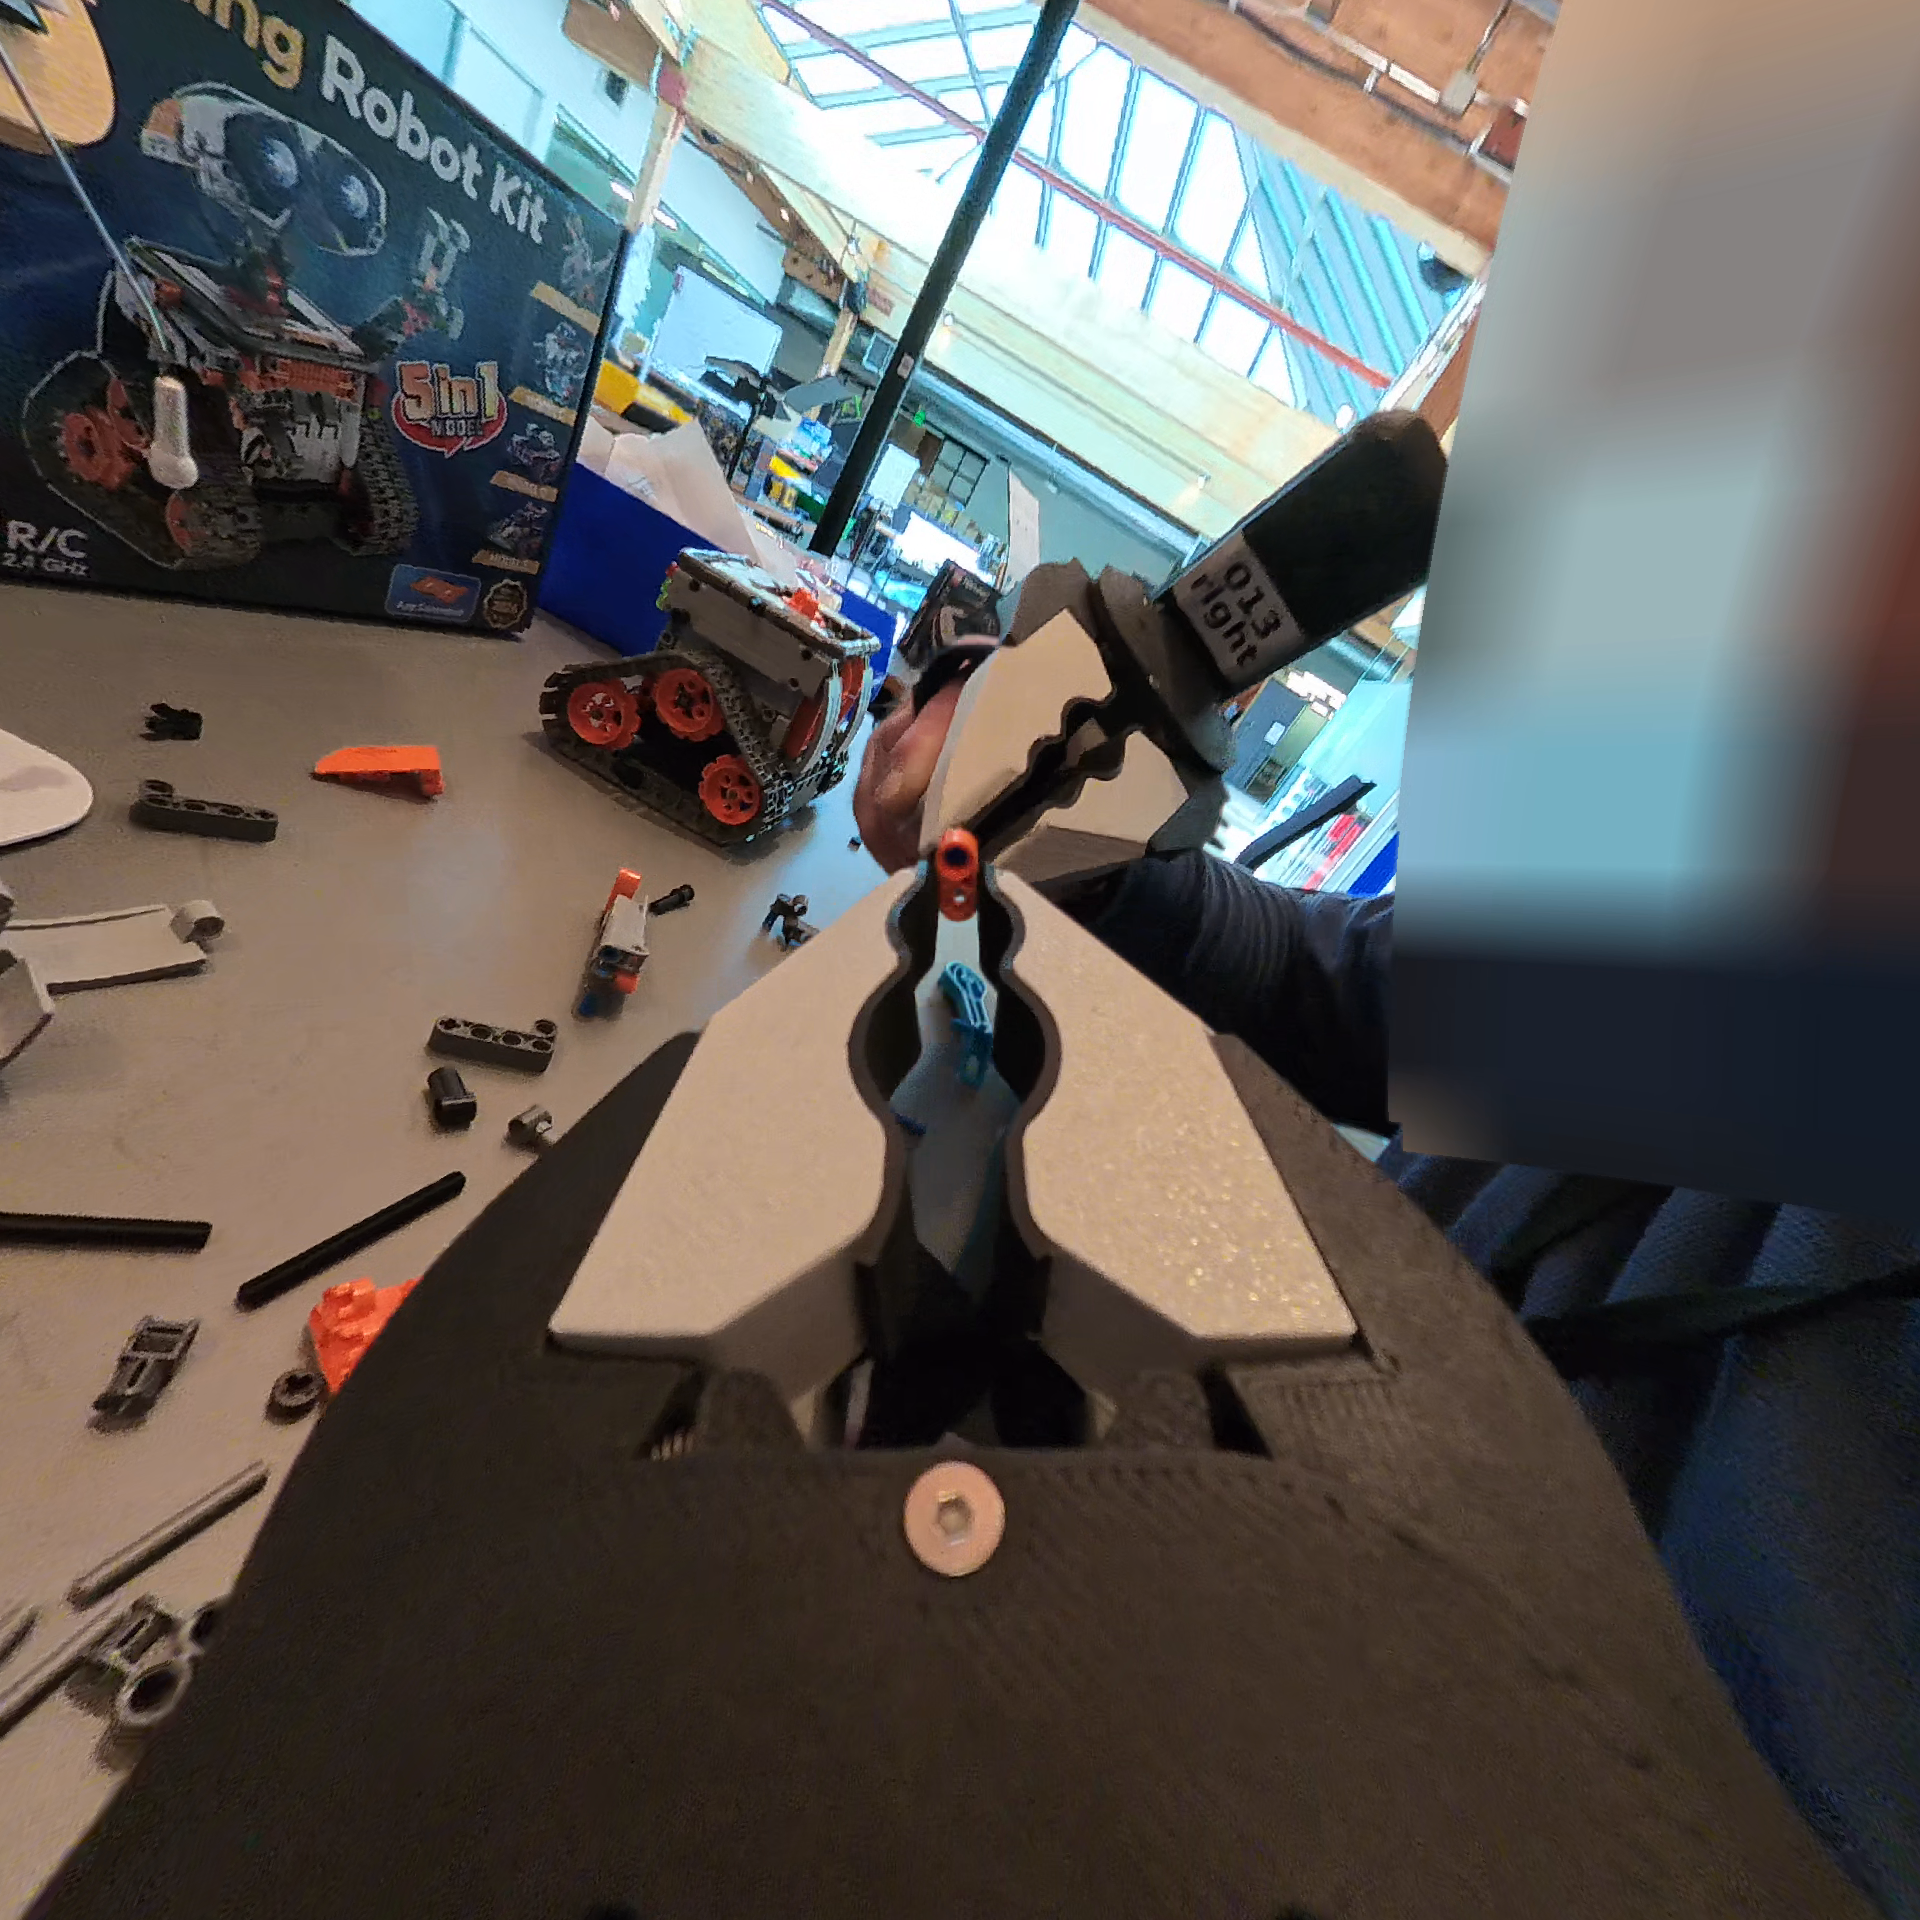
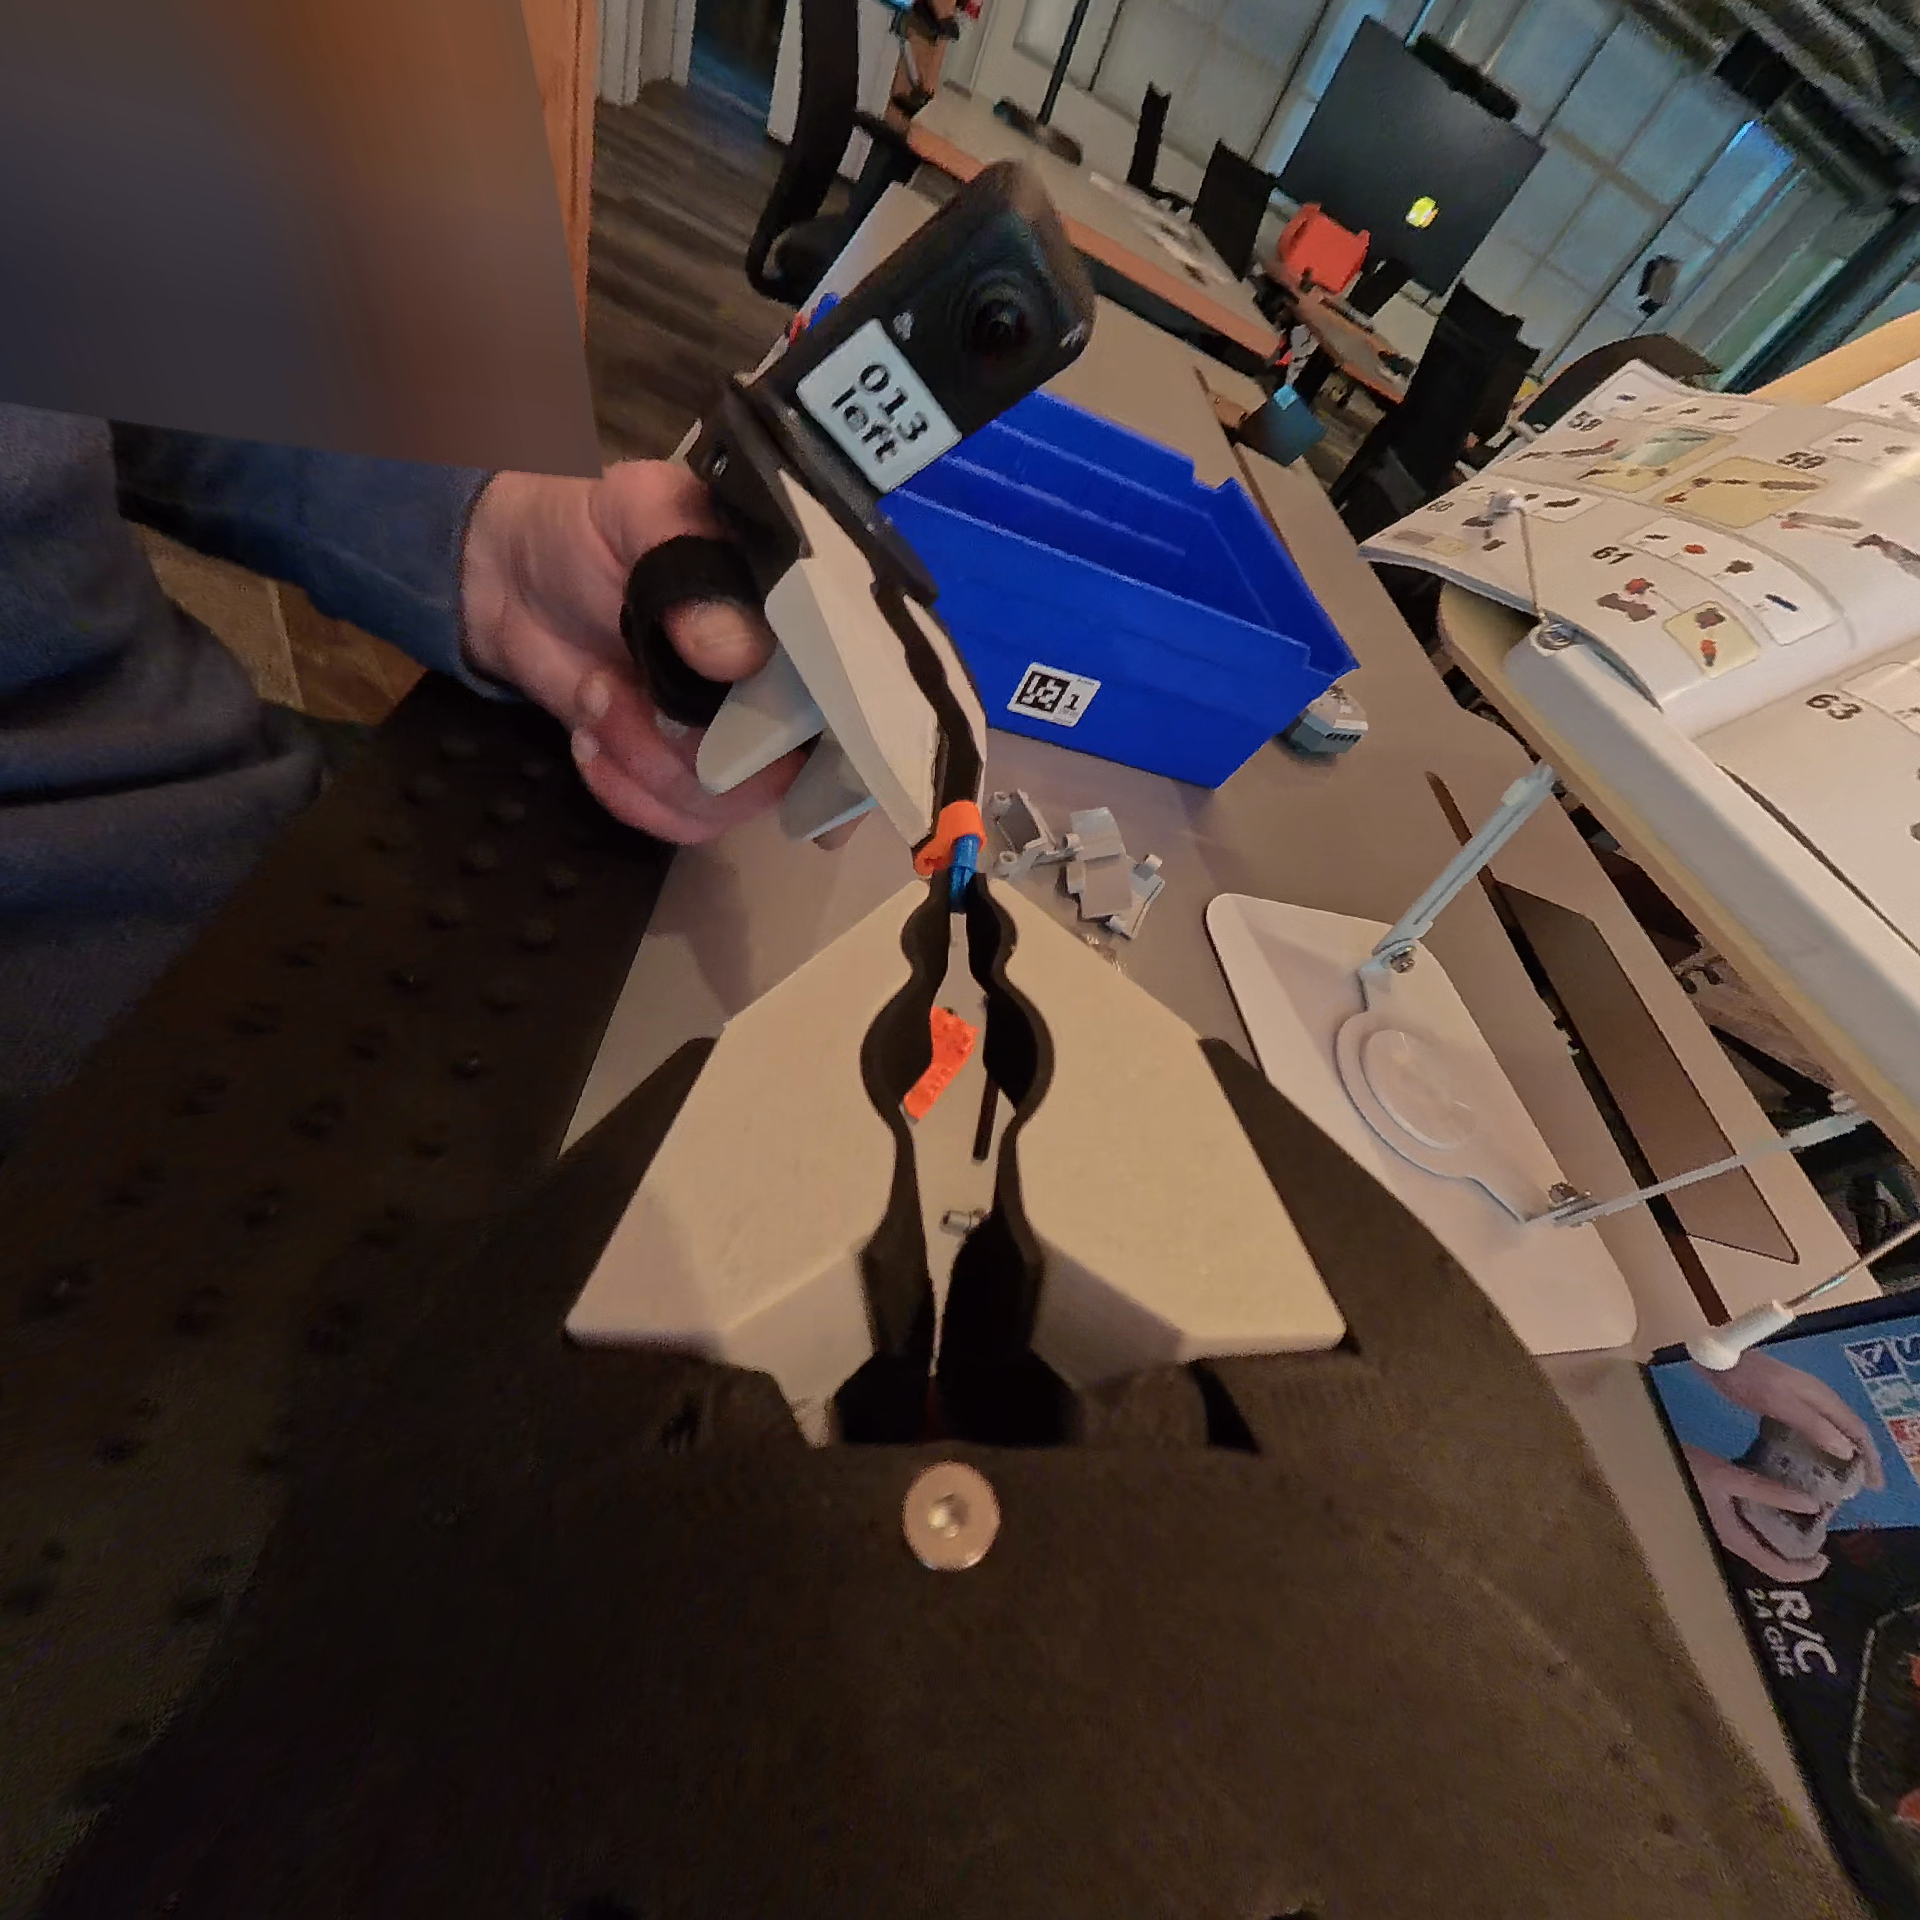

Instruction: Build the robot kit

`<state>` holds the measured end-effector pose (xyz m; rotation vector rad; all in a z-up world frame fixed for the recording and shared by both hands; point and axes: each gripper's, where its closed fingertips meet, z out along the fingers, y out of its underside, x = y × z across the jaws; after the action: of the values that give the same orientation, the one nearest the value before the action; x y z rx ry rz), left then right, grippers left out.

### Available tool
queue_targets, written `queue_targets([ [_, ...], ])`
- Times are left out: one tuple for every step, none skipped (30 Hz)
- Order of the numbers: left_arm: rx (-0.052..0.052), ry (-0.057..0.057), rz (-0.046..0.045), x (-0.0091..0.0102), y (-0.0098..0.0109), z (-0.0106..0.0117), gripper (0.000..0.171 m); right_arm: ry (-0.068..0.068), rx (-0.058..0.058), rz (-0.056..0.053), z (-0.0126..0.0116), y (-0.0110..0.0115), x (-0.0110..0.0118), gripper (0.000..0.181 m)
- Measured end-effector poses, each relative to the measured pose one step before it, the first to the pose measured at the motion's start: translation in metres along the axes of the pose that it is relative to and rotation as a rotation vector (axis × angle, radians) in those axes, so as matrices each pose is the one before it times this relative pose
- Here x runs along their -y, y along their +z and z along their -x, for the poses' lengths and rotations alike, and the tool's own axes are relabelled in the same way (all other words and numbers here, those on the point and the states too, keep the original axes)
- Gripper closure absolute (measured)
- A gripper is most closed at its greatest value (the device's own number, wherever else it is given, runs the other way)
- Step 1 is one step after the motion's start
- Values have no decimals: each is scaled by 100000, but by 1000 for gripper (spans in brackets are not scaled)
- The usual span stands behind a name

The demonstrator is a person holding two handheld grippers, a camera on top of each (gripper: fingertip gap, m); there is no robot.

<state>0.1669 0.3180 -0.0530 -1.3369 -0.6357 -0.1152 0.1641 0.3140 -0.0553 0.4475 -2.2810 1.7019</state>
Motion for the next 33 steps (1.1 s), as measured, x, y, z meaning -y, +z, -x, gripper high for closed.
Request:
queue_targets([
  [601, 2194, 2691, -291, 30, 17, 166, -1375, 1351, 1652, 188, -17, -224, 180],
  [46, 2259, 2711, -288, 0, -66, 166, -1242, 1421, 1086, 243, -21, -153, 180],
  [5, 1664, 2167, -258, 4, -49, 166, -821, 1368, 983, 246, -11, -145, 180],
  [181, 1327, 2468, -360, 51, -20, 166, -1386, 1429, 1650, 260, 25, -241, 180],
  [-399, 1069, 2452, -336, 44, -88, 166, -1734, 1418, 1402, 289, 2, -204, 180],
  [-651, 831, 1700, -225, 14, -109, 166, -973, 1155, 640, 248, -4, -65, 180],
  [9, 806, 2538, -358, 52, 3, 166, -1422, 1095, 1616, 247, 44, -198, 181],
  [840, 1441, 2901, -410, 72, 84, 166, -2475, 571, 2592, 238, 112, -344, 180],
  [504, 1579, 2055, -276, 40, -20, 166, -1462, 558, 1390, 201, 49, -151, 180],
  [404, 1598, 2726, -364, 63, -33, 166, -1285, 1056, 1374, 267, 64, -159, 180],
  [1228, 2162, 3259, -460, 105, 54, 166, -2031, 764, 2320, 290, 123, -294, 180],
  [907, 1831, 2629, -358, 86, 12, 166, -1394, 677, 1501, 257, 121, -195, 180],
  [282, 1056, 2869, -399, 80, -6, 166, -1212, 1019, 1455, 287, 130, -211, 180],
  [434, 809, 2499, -374, 84, 39, 166, -1859, 457, 1774, 231, 170, -229, 180],
  [-51, 213, 1971, -275, 78, -11, 166, -1370, 473, 1254, 209, 121, -151, 180],
  [108, 430, 2535, -350, 102, -2, 167, -1286, 683, 1391, 237, 126, -173, 180],
  [853, 1508, 3135, -425, 141, 23, 166, -1997, 458, 2141, 285, 179, -263, 180],
  [541, 1620, 3166, -452, 155, -50, 166, -1436, 860, 1789, 351, 180, -198, 180],
  [583, 1476, 2727, -385, 126, -48, 166, -1135, 734, 1388, 324, 168, -163, 181],
  [1131, 1356, 2577, -360, 126, 44, 166, -1445, 68, 1686, 231, 181, -193, 181],
  [1040, 1542, 2695, -368, 143, 25, 166, -2215, -293, 2142, 232, 215, -215, 181],
  [988, 1823, 2441, -375, 156, 0, 166, -1994, 0, 1922, 277, 201, -172, 181],
  [1579, 1683, 2202, -316, 174, 63, 167, -1857, -350, 1761, 198, 205, -197, 181],
  [1345, 1608, 2358, -333, 182, 38, 166, -1654, -199, 1719, 222, 207, -210, 181],
  [1306, 2096, 2567, -369, 222, 10, 166, -1847, 200, 1915, 277, 225, -207, 181],
  [1476, 2117, 2131, -276, 184, 10, 166, -1751, 75, 1609, 222, 182, -145, 181],
  [869, 1006, 1439, -195, 138, 16, 166, -1723, -219, 1548, 139, 141, -134, 181],
  [53, 622, 1347, -192, 129, -43, 166, -1517, 175, 1229, 176, 115, -60, 181],
  [357, 567, 1122, -137, 104, -10, 166, -1168, 139, 1154, 123, 103, -77, 181],
  [848, 1016, 1415, -179, 135, 33, 166, -1594, -162, 1493, 107, 135, -133, 181],
  [482, 1699, 1963, -252, 186, -82, 166, -1769, 479, 1550, 248, 153, -92, 181],
  [439, 1523, 1913, -239, 215, -109, 166, -1675, 493, 1240, 245, 155, 16, 181],
  [-48, 1038, 1399, -95, 198, -138, 166, -1672, 68, 687, 200, 178, 214, 181],
])
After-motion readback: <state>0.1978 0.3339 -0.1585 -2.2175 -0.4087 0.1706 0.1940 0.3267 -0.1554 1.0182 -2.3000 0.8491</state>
